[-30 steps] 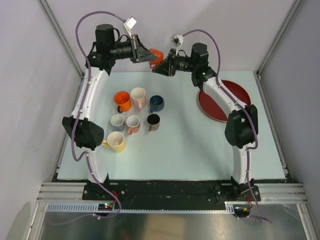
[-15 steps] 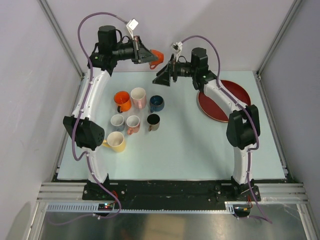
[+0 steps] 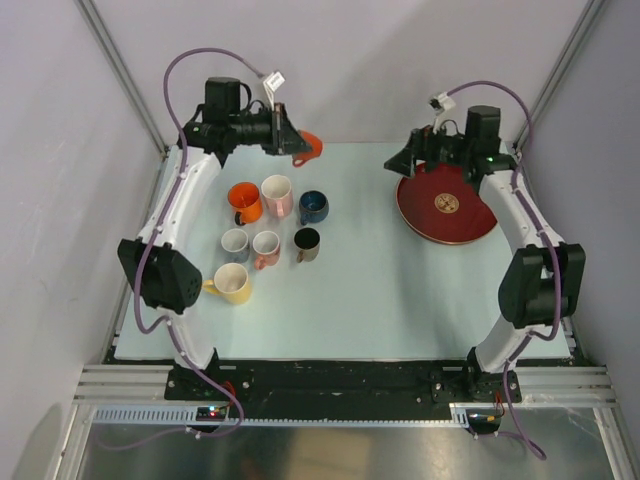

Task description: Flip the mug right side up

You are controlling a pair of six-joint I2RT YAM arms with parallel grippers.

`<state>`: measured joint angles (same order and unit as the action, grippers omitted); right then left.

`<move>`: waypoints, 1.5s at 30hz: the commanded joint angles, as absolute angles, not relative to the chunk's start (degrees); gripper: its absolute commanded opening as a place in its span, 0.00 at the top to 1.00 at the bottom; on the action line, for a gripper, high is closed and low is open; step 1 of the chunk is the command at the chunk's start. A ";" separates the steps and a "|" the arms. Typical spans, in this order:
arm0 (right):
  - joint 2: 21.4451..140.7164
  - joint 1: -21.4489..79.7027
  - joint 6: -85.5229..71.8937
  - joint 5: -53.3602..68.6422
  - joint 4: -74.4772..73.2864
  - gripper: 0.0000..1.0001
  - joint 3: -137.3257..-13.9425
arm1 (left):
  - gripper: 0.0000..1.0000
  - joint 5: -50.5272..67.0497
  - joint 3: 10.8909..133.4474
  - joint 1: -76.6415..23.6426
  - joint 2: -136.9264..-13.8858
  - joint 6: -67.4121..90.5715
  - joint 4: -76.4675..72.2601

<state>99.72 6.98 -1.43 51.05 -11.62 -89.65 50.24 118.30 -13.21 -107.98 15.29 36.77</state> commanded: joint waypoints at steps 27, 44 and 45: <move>95.48 0.88 12.86 40.46 -29.62 0.01 -82.90 | 1.00 12.12 71.84 -38.16 -77.21 -38.58 57.61; 96.24 4.65 16.65 38.50 -32.29 0.01 -82.70 | 1.00 4.57 65.67 -42.51 -85.16 -17.17 50.59; 96.37 4.70 16.59 38.50 -32.19 0.01 -82.75 | 1.00 3.73 65.09 -42.66 -85.47 -15.70 50.52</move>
<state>96.75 4.67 16.49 39.22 -33.69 -82.50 7.99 66.96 -41.54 -85.38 -24.60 53.47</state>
